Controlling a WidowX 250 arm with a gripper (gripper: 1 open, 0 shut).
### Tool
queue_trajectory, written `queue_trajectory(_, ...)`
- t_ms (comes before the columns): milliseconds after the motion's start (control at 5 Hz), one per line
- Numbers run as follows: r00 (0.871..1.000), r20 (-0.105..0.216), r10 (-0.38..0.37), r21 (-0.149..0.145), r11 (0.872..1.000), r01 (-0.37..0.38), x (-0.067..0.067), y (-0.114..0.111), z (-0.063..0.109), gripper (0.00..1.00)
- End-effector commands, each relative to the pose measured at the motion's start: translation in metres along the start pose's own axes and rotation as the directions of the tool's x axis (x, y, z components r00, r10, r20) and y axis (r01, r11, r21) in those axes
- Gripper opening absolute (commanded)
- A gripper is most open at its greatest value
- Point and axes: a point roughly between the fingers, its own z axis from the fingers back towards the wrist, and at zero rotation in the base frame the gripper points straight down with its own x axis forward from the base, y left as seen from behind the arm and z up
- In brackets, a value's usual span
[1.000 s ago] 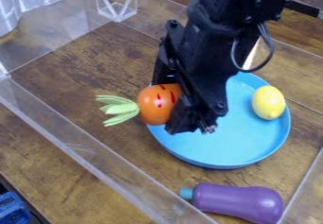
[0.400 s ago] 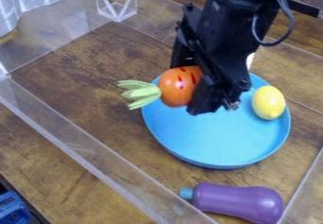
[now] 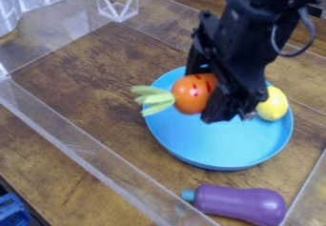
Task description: Put the carrot on the blue tray
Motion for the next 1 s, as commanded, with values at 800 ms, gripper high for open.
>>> queue_trajectory(800,0.995,0.021,0.098,0.011,0.995,-0.098,-0.012,0.037,0.0,0.0)
